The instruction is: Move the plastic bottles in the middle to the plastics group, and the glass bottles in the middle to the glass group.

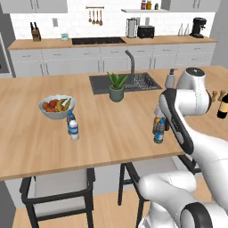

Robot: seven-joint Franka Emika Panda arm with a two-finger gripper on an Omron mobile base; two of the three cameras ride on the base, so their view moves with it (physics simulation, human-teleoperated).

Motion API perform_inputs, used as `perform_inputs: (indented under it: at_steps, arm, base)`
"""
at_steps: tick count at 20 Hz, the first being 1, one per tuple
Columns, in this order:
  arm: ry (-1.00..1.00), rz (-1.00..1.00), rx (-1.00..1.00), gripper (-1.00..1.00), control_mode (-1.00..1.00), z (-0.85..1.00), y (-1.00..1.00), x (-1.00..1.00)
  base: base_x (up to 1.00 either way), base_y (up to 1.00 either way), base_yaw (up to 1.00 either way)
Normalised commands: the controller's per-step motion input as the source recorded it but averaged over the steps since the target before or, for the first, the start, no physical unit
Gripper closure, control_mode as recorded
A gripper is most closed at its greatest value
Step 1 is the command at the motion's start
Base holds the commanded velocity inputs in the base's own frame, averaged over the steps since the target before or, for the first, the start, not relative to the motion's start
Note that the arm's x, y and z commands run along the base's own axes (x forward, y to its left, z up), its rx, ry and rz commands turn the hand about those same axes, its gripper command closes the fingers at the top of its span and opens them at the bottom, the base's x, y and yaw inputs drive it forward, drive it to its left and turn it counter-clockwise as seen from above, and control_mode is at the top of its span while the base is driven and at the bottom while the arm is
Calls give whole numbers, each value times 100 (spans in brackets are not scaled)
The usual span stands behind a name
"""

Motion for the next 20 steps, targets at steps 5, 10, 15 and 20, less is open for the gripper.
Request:
perform_inputs:
  at_steps: [5,10,15,20]
  arm:
    - [0,0,0,-100,-100,-11,-28,87]
    - [0,0,0,-100,-100,-17,0,76]
    - [3,0,0,-100,-100,-39,-9,19]
    - [7,0,0,-100,-100,-30,-19,1]
  base:
    - [0,0,0]
    - [0,0,0]
    - [0,0,0]
    - [0,0,0]
